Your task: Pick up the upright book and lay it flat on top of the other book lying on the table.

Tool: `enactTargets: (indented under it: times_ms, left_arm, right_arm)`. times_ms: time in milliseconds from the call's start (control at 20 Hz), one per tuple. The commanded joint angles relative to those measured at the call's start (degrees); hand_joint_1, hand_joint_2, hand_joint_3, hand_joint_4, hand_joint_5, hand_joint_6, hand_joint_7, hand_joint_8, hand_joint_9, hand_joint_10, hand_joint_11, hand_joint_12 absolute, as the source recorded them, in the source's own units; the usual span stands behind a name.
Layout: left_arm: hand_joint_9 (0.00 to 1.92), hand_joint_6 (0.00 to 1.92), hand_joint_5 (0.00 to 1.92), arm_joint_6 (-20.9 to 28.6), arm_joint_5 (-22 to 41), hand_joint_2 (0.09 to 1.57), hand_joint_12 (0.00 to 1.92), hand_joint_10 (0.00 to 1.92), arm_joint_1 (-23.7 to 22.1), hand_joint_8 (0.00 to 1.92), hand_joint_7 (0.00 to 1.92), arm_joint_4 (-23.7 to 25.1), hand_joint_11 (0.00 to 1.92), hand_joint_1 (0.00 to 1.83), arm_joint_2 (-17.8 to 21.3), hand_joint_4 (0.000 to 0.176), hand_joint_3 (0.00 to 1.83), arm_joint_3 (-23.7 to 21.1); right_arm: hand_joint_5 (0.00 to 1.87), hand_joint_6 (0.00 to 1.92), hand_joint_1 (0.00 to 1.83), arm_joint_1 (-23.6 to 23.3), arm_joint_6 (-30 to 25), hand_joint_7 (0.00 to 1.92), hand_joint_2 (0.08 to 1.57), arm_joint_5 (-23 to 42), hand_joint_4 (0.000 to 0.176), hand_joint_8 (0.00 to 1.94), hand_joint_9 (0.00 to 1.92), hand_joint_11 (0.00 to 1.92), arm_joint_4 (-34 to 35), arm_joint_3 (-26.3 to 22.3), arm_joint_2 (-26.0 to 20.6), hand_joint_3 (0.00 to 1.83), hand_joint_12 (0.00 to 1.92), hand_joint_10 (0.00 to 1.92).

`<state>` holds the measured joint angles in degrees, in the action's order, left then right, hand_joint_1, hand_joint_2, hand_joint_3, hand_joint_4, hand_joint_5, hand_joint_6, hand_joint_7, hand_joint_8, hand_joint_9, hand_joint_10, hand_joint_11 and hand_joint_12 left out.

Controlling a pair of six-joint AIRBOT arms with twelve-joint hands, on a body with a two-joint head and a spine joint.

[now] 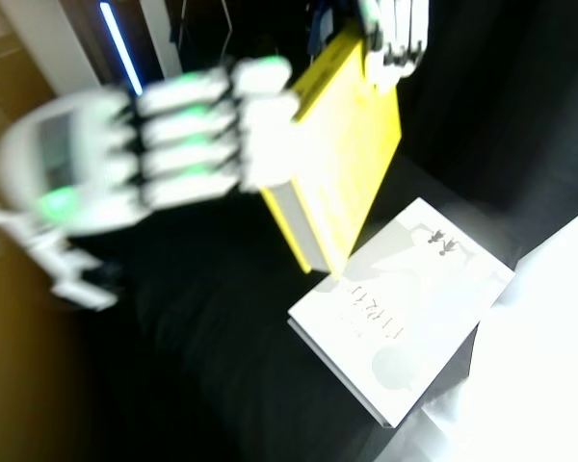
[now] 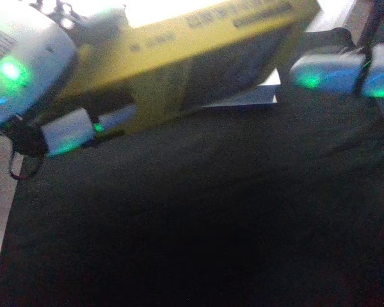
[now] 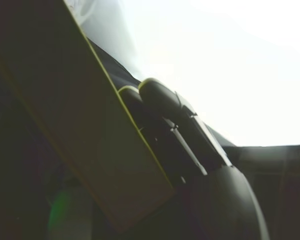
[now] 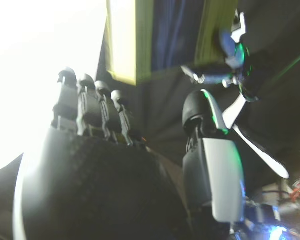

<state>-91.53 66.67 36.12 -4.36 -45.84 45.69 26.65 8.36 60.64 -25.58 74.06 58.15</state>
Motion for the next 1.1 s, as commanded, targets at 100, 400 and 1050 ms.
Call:
enactTargets:
  times_ms: [100,400,1050]
  left_arm:
    - [1.30,1.31,0.77,0.00,6.39,1.23,1.58,1.18,-2.85,0.87,1.24,1.69,1.19,1.03,-1.14,0.000,0.00,0.90]
    - [1.24,1.34,0.74,0.00,12.86,1.25,1.43,1.09,-2.97,0.92,1.12,4.21,1.17,1.07,-1.09,0.000,0.00,0.20]
    - [0.00,0.00,0.00,-0.03,17.72,1.00,0.01,0.00,4.02,0.00,0.00,-3.34,0.00,0.57,2.15,0.147,0.00,-1.22]
  right_arm:
    - [0.00,0.00,0.94,-1.73,-0.28,0.00,1.13,2.39,0.071,0.00,0.00,0.00,2.37,1.39,0.63,0.00,0.00,0.00]
    - [0.67,1.18,1.23,-1.73,-0.82,0.99,1.19,-0.98,0.000,1.11,1.14,0.91,0.91,2.78,2.18,0.00,1.58,0.96]
    - [0.69,1.40,1.12,-4.03,-1.10,1.22,1.26,-1.30,0.000,1.81,1.48,1.46,1.77,2.86,0.38,0.00,1.87,1.78]
